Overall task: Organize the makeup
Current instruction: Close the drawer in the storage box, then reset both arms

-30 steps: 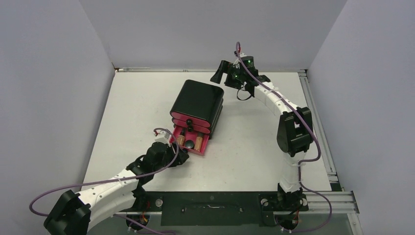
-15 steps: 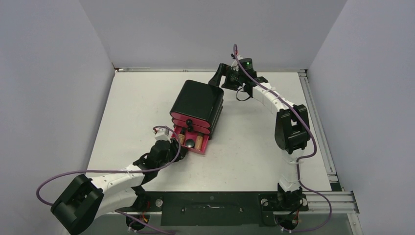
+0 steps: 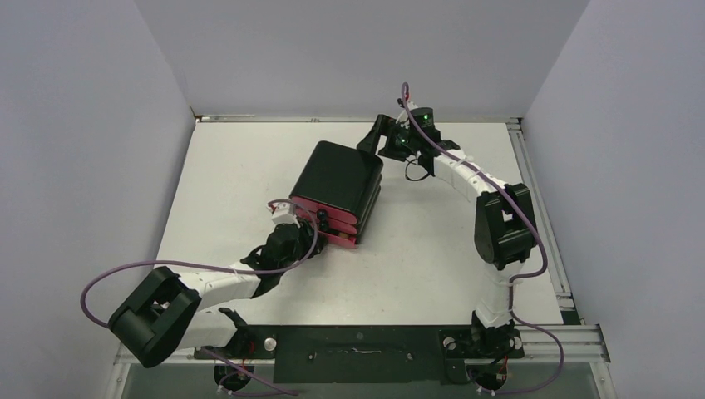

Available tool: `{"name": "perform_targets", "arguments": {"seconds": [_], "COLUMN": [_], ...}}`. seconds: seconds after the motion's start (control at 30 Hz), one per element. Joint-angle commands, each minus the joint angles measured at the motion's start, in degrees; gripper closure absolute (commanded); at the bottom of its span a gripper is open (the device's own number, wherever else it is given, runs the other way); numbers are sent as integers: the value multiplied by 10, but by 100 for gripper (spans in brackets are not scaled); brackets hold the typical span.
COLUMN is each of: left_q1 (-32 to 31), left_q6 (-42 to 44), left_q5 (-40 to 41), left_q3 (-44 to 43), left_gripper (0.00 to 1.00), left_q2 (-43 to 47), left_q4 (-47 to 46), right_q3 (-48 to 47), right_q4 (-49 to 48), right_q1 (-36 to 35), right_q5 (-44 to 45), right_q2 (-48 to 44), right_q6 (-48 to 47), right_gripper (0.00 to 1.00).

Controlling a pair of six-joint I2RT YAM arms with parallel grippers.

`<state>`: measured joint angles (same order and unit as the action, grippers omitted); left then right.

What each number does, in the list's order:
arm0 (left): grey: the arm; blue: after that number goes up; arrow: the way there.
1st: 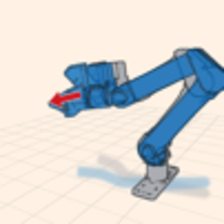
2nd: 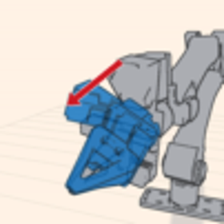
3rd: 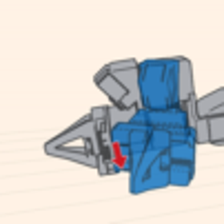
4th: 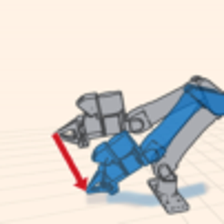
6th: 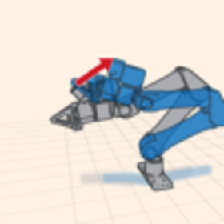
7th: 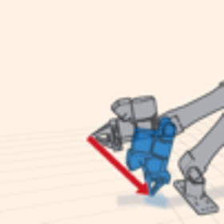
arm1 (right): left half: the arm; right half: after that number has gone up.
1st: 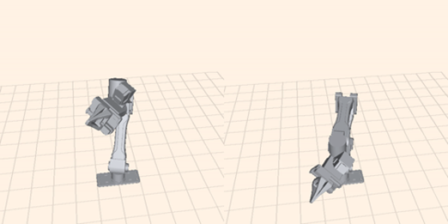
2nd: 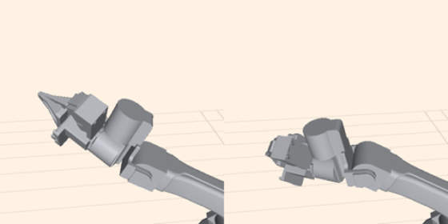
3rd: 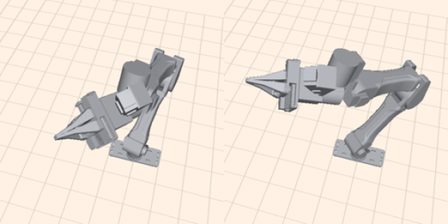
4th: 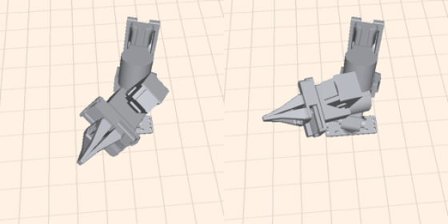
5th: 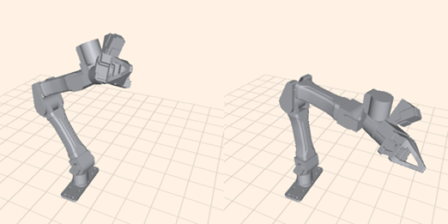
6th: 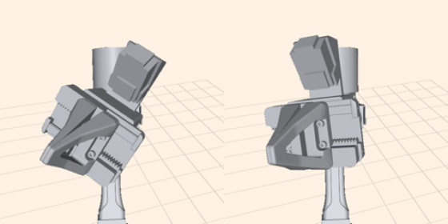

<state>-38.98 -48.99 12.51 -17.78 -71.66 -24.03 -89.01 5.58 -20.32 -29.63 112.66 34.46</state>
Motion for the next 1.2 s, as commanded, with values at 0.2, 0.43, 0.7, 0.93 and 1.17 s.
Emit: {"name": "perform_targets", "arguments": {"seconds": [0.2, 0.43, 0.7, 0.93, 1.17], "left_q1": [0, -4, -7, -9, -9], "left_q6": [8, -24, 11, 9, 51], "left_q5": [-12, -12, -15, 1, 68], "left_q3": [-73, -29, 3, 33, 18], "left_gripper": [67, 67, 65, 57, 33], "left_q2": [-66, -83, -86, 6, 214], "left_q4": [-100, -161, -266, -157, 100], "right_q3": [90, 133, 147, 93, 62], "right_q4": [-9, -46, -51, -11, 6], "right_q1": [-20, -19, -15, 28, 76], "right_q5": [-23, -8, 7, 9, 9], "right_q2": [-79, -103, -108, -92, -118], "right_q6": [31, 64, 83, 46, 2], "right_gripper": [19, 21, 23, 9, 10]}}
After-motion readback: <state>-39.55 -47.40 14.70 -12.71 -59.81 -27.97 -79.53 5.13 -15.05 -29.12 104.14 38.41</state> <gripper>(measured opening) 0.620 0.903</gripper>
